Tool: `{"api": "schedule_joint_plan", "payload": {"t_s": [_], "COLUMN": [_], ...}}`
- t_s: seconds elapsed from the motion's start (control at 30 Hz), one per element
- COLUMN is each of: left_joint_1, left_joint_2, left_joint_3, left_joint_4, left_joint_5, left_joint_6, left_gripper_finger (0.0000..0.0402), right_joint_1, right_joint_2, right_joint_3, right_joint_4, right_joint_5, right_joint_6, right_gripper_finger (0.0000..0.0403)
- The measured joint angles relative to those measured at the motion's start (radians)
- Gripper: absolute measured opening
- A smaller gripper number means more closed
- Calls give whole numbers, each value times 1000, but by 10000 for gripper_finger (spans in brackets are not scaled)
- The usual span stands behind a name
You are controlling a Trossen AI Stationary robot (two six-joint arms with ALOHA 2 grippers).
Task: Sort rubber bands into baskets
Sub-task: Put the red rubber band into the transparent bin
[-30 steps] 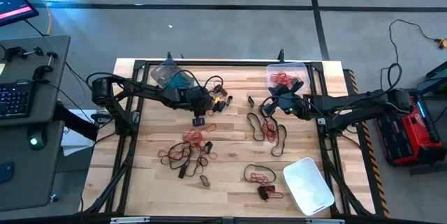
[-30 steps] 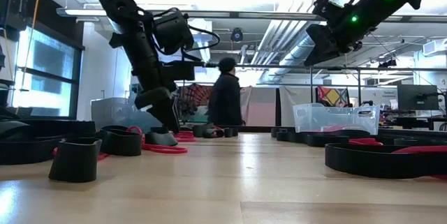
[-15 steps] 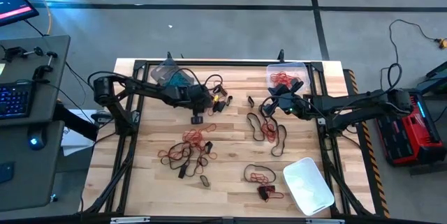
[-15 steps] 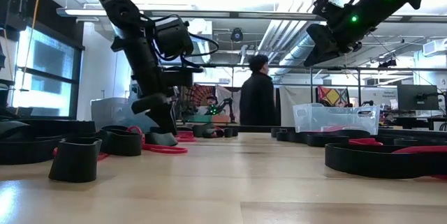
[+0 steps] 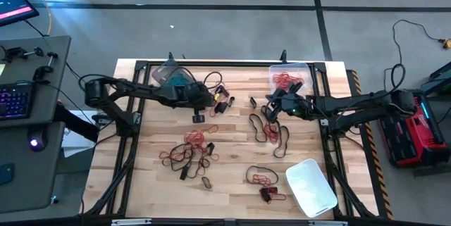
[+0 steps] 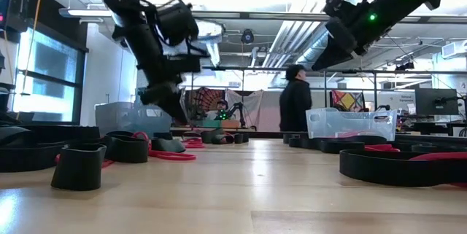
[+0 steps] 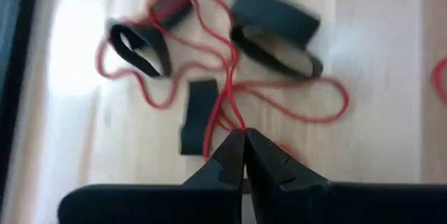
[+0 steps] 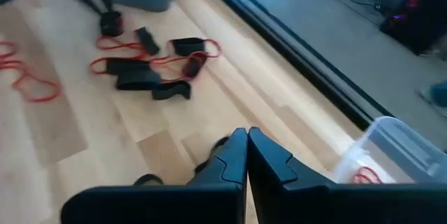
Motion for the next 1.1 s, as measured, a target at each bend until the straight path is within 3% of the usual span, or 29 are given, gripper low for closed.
{"api": "schedule_joint_plan", "payload": {"t_s": [0.13, 0.33, 0.6, 1.1], "left_joint_1": [-1, -4, -47, -163], "left_joint_2": [-77, -178, -212, -212], "left_joint_3": [0, 0, 0, 0], "left_joint_4": [1, 12, 62, 250], "left_joint_5": [0, 51, 139, 158], "left_joint_6": [-26, -101, -170, -221], "left_gripper_finger": [1, 0, 0, 0], "right_joint_1": [0, 20, 89, 124], "right_joint_2": [0, 19, 162, 488], "right_joint_3": [0, 0, 0, 0], "right_joint_4": [12, 74, 203, 820], "right_joint_5": [-36, -192, -231, -219], "right_joint_6": [-17, -83, -72, -141], "right_gripper_finger": [0, 0, 9, 153]}}
